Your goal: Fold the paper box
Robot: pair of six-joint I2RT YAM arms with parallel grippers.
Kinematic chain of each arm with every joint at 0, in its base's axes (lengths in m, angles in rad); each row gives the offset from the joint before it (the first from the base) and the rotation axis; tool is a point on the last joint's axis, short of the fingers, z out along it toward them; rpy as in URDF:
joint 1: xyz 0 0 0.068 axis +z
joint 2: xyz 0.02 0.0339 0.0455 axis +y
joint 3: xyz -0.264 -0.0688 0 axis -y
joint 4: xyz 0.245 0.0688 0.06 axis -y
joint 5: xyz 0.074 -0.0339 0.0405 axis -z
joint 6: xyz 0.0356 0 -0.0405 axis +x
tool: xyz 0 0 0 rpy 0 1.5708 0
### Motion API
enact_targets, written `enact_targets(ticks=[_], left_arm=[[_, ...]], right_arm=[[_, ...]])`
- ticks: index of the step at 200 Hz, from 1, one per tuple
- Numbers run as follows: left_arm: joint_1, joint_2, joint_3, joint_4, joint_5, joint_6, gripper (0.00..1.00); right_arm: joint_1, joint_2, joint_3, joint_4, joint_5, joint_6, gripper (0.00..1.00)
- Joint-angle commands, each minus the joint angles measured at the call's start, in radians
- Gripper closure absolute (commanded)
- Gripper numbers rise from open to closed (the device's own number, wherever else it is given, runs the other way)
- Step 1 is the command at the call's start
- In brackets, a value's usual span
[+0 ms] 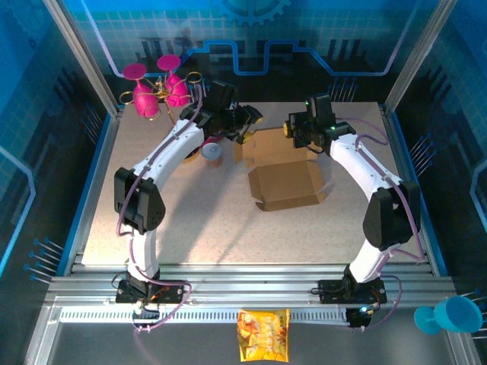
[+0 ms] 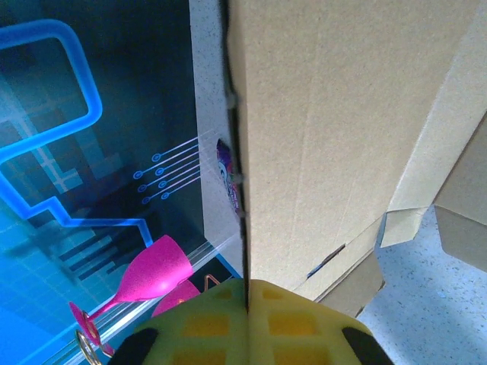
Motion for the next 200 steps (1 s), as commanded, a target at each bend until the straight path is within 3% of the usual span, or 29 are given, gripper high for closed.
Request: enact_targets(ticks=[1, 29, 56, 81, 118, 144, 149, 161, 166, 180, 200], left_arm=[[-0.018, 0.018, -0.006, 0.010, 0.031, -0.027, 0.43], [-0.020, 0.024, -0.019, 0.031, 0.032, -0.045, 0.44], [-0.019, 0.031, -0.020, 0.060, 0.024, -0.064, 0.53], [-0.019, 0.044, -0.023, 0.080, 0.031, -0.087, 0.67], [-0.014, 0.032, -0.049, 0.131, 0.013, -0.113, 1.00], [-0.011, 0.005, -0.065, 0.148, 0.013, -0.116, 1.00], [-0.010, -0.008, -0.071, 0.153, 0.011, -0.114, 0.90], [-0.004, -0.051, -0.089, 0.158, 0.006, -0.093, 0.53], [-0.002, -0.075, -0.095, 0.152, -0.003, -0.073, 0.45], [0.013, -0.156, -0.129, 0.110, -0.039, 0.000, 0.38], [0.055, -0.305, -0.292, 0.114, -0.060, 0.070, 0.42]], right_arm=[[-0.010, -0.039, -0.014, 0.034, -0.019, 0.016, 1.00], [-0.010, -0.045, -0.023, 0.040, -0.028, 0.019, 1.00], [-0.006, -0.062, -0.048, 0.051, -0.031, 0.025, 1.00], [-0.006, -0.080, -0.074, 0.066, -0.030, 0.032, 1.00], [-0.010, -0.101, -0.111, 0.090, -0.036, 0.032, 1.00], [-0.022, -0.123, -0.134, 0.091, -0.035, 0.011, 1.00], [-0.028, -0.127, -0.141, 0.092, -0.039, 0.008, 1.00], [-0.045, -0.138, -0.155, 0.102, -0.061, 0.003, 1.00], [-0.056, -0.143, -0.157, 0.098, -0.079, 0.000, 1.00], [-0.081, -0.157, -0.154, 0.070, -0.113, -0.009, 1.00], [-0.121, -0.187, -0.156, 0.036, -0.142, -0.014, 1.00]])
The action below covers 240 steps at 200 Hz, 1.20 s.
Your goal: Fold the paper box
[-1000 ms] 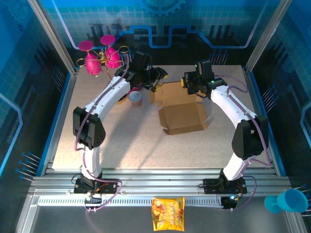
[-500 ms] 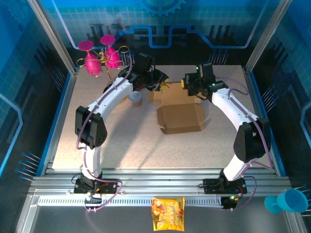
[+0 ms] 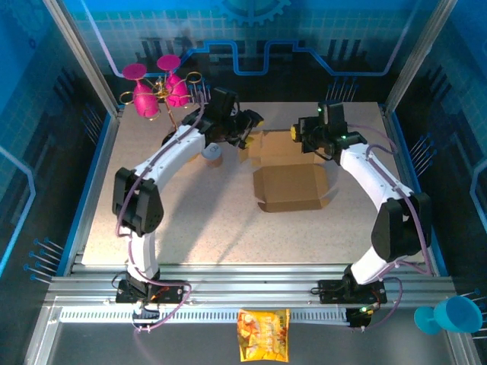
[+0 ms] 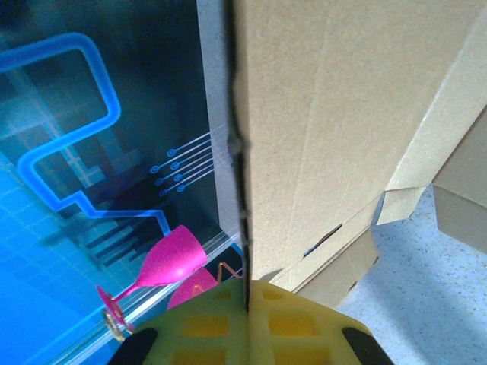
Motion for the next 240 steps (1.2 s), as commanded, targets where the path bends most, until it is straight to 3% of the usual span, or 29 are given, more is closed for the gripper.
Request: enact_targets(ticks=[1, 25, 40, 62, 77, 92, 131, 173, 201, 240], left_arm=[[0.050, -0.230, -0.136, -0.006, -0.045, 0.121, 0.43], [0.094, -0.387, -0.428, 0.036, -0.045, 0.187, 0.64], [0.104, -0.439, -0.625, 0.185, 0.004, 0.157, 0.75], [0.101, -0.421, -0.792, 0.407, 0.041, 0.104, 0.91], [0.094, -0.379, -0.823, 0.500, 0.044, 0.101, 0.93], [0.088, -0.331, -0.830, 0.576, 0.050, 0.092, 0.90], [0.064, -0.210, -0.848, 0.836, 0.054, -0.002, 0.70], [0.030, -0.022, -0.810, 1.167, 0.094, -0.141, 0.62], [0.018, 0.054, -0.762, 1.260, 0.095, -0.171, 0.56], [0.000, 0.096, -0.703, 1.254, 0.117, -0.156, 0.53]], right_arm=[[-0.050, -0.065, -0.007, -0.042, -0.064, -0.021, 1.00], [-0.090, -0.077, 0.006, -0.086, -0.109, -0.001, 1.00], [-0.108, -0.081, 0.021, -0.118, -0.143, 0.022, 1.00], [-0.128, -0.095, 0.065, -0.178, -0.161, 0.023, 1.00], [-0.136, -0.111, 0.092, -0.220, -0.166, 0.027, 1.00], [-0.141, -0.129, 0.113, -0.256, -0.168, 0.037, 1.00], [-0.148, -0.164, 0.151, -0.296, -0.183, 0.076, 1.00], [-0.167, -0.179, 0.181, -0.312, -0.208, 0.101, 1.00], [-0.174, -0.172, 0.188, -0.315, -0.228, 0.110, 1.00], [-0.173, -0.168, 0.174, -0.298, -0.236, 0.122, 1.00]])
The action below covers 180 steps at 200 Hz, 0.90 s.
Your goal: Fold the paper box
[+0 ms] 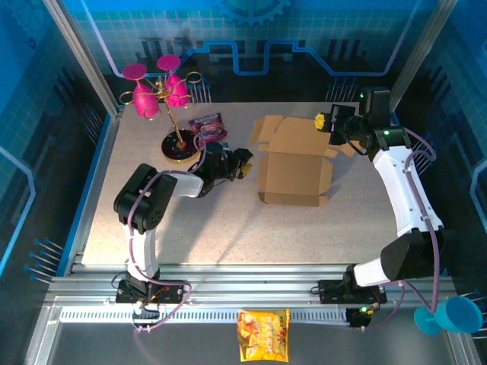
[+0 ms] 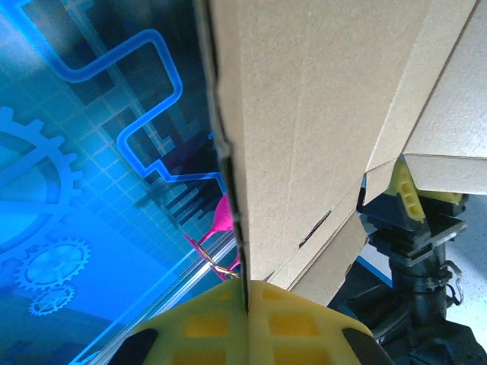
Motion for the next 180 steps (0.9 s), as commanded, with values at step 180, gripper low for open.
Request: enact_targets(ticks=[180], left_arm=[[-0.129, -0.090, 0.121, -0.351, -0.178, 0.315, 0.45]], right_arm=[[0.035, 0.021, -0.060, 0.068, -0.036, 0.064, 1.00]])
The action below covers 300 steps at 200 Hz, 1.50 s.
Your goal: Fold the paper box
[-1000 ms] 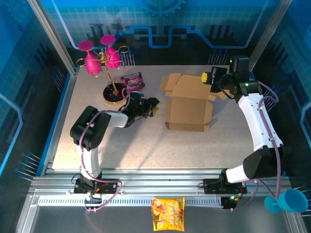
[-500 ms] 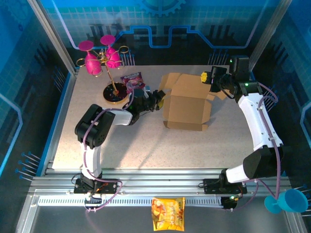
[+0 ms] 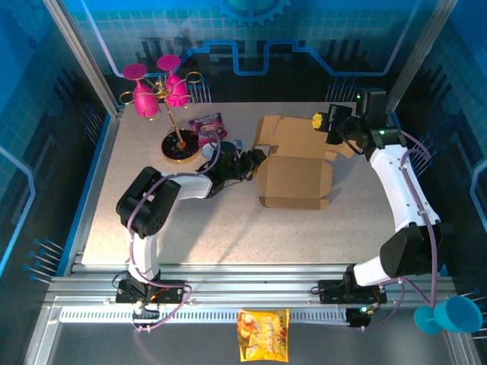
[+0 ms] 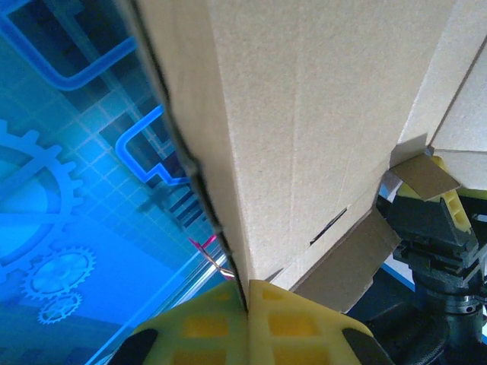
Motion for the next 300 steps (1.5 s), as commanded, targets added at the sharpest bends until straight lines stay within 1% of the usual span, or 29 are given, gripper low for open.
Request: enact_targets(ticks=[1, 23, 39, 51, 55, 72, 88, 108, 140, 159, 175, 182, 195, 211, 220, 232, 244, 252, 270, 280, 300], left_arm=[[-0.027, -0.061, 0.067, -0.206, -0.089, 0.143, 0.45], [-0.038, -0.097, 0.077, -0.321, -0.142, 0.208, 0.45], [-0.040, -0.142, 0.038, -0.380, -0.172, 0.213, 0.45], [-0.038, -0.190, -0.016, -0.407, -0.186, 0.212, 0.43], [-0.038, -0.207, -0.033, -0.420, -0.188, 0.211, 0.43], [-0.033, -0.267, -0.085, -0.489, -0.174, 0.208, 0.43], [-0.033, -0.345, -0.138, -0.536, -0.184, 0.216, 0.43], [-0.024, -0.460, -0.189, -0.607, -0.200, 0.226, 0.43], [0.005, -0.639, -0.233, -0.691, -0.198, 0.234, 0.43], [0.041, -0.688, -0.217, -0.736, -0.190, 0.267, 0.43], [0.083, -0.674, -0.177, -0.780, -0.170, 0.311, 0.45], [0.100, -0.659, -0.154, -0.796, -0.162, 0.336, 0.45], [0.127, -0.625, -0.103, -0.820, -0.155, 0.385, 0.46], [0.149, -0.565, -0.034, -0.841, -0.146, 0.453, 0.49], [0.153, -0.524, 0.010, -0.851, -0.142, 0.504, 0.53], [0.152, -0.466, 0.073, -0.868, -0.126, 0.598, 0.63], [0.150, -0.409, 0.132, -0.889, -0.110, 0.676, 0.65], [0.140, -0.377, 0.166, -0.906, -0.113, 0.729, 0.63], [0.110, -0.318, 0.242, -0.949, -0.145, 0.840, 0.51], [0.098, -0.286, 0.283, -0.975, -0.156, 0.873, 0.47], [0.079, -0.228, 0.350, -1.016, -0.217, 0.913, 0.42]], right_arm=[[0.028, -0.005, -0.026, 0.002, -0.023, 0.014, 1.00], [0.034, -0.002, -0.052, 0.013, -0.003, -0.010, 1.00], [0.037, 0.020, -0.084, 0.059, 0.015, -0.042, 1.00], [0.039, 0.051, -0.120, 0.152, 0.017, -0.062, 1.00], [0.041, 0.067, -0.137, 0.207, 0.019, -0.070, 1.00], [0.054, 0.108, -0.183, 0.346, 0.034, -0.091, 1.00], [0.080, 0.150, -0.248, 0.528, 0.036, -0.071, 1.00], [0.106, 0.188, -0.302, 0.665, 0.041, -0.068, 1.00], [0.115, 0.213, -0.342, 0.744, 0.050, -0.142, 1.00], [0.115, 0.219, -0.351, 0.766, 0.039, -0.193, 1.00], [0.117, 0.231, -0.360, 0.786, 0.017, -0.222, 1.00], [0.118, 0.235, -0.375, 0.833, 0.008, -0.221, 1.00], [0.119, 0.234, -0.400, 0.856, 0.000, -0.216, 1.00], [0.118, 0.223, -0.426, 0.867, -0.003, -0.219, 1.00], [0.120, 0.222, -0.433, 0.869, -0.008, -0.223, 1.00], [0.119, 0.224, -0.436, 0.869, -0.017, -0.228, 1.00], [0.119, 0.226, -0.435, 0.861, -0.023, -0.233, 1.00], [0.119, 0.231, -0.431, 0.853, -0.026, -0.237, 1.00], [0.118, 0.239, -0.419, 0.840, -0.029, -0.239, 1.00], [0.119, 0.244, -0.410, 0.835, -0.030, -0.239, 1.00], [0.119, 0.252, -0.395, 0.820, -0.037, -0.244, 1.00]])
